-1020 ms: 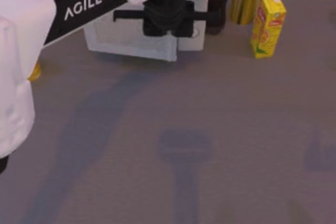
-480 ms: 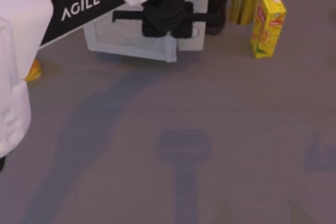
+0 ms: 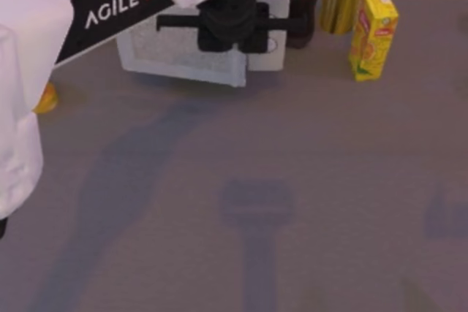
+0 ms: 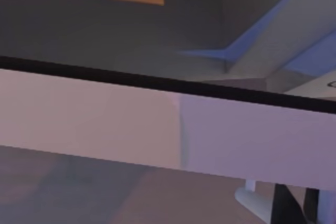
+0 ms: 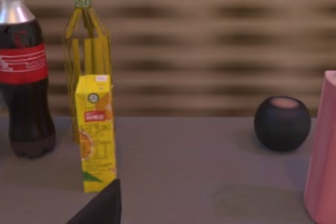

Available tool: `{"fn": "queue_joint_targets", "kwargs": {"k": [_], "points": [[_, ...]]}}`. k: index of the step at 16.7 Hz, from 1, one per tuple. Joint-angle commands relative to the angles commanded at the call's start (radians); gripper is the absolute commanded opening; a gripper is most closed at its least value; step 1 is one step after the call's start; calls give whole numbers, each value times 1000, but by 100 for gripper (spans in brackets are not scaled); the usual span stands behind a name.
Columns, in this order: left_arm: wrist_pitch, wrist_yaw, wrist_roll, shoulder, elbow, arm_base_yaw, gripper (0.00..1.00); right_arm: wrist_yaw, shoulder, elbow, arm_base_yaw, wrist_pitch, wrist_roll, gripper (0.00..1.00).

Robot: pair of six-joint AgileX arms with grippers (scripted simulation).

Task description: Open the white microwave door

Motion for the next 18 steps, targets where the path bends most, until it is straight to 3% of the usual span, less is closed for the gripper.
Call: {"fn": "queue_joint_targets", "kwargs": {"k": [11,18], "points": [[3,7,-1,0,-3,-6,0,0,0,0,0,0,0,100],[79,48,96,-93,-151,10,0,0,0,0,0,0,0,100]]}}
